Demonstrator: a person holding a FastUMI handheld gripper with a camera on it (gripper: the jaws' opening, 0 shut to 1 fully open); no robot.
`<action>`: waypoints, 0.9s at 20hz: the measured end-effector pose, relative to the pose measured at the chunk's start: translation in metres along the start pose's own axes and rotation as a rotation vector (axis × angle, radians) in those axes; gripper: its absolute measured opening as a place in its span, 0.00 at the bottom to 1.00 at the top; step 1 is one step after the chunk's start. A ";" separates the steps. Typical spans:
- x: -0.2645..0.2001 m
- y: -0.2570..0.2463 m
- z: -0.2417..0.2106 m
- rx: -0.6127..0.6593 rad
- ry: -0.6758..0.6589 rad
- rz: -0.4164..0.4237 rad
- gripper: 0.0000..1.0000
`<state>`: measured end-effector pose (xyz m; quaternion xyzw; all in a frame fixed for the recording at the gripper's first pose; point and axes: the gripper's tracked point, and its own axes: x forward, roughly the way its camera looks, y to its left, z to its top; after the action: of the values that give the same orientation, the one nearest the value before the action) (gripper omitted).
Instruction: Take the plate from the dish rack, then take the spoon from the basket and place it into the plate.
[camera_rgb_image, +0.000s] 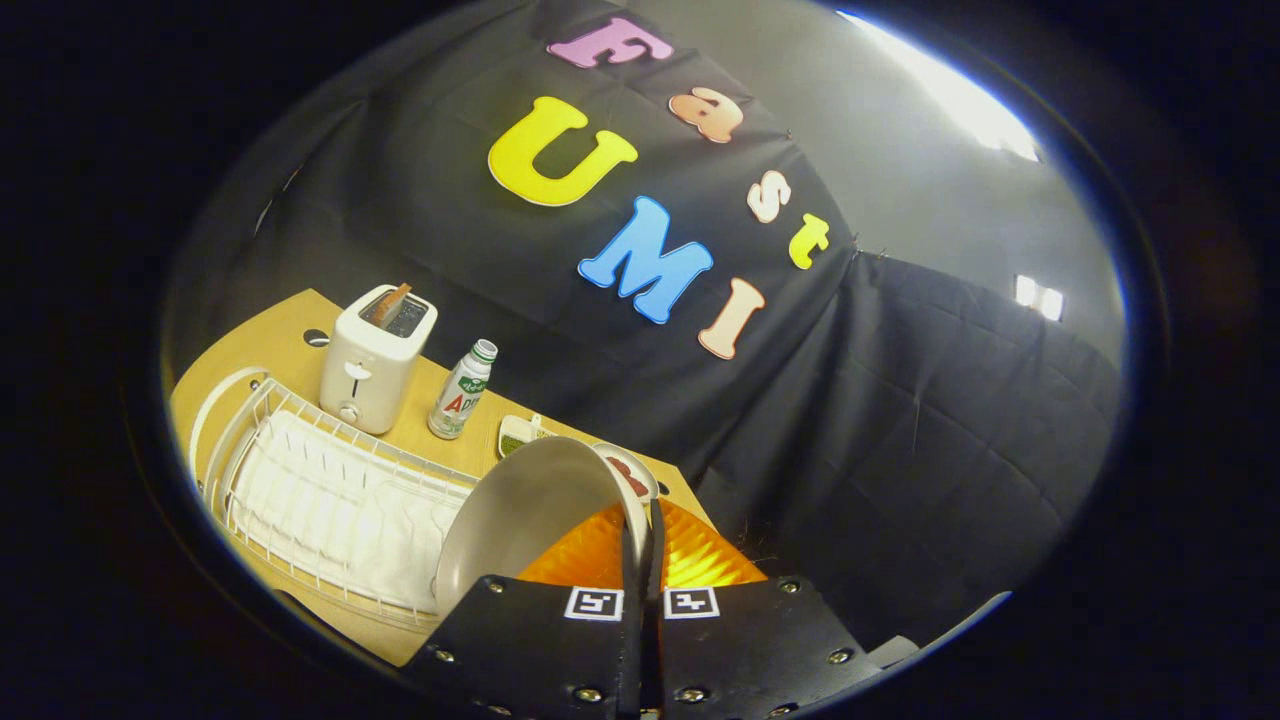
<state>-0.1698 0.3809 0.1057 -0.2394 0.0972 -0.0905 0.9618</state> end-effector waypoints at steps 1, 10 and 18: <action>-0.012 -0.002 -0.006 0.022 0.004 0.015 0.01; -0.072 0.022 -0.100 0.119 0.123 0.205 0.01; -0.081 0.062 -0.176 0.313 0.318 0.340 0.01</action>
<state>-0.2800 0.3748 -0.0644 -0.0510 0.2706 0.0216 0.9611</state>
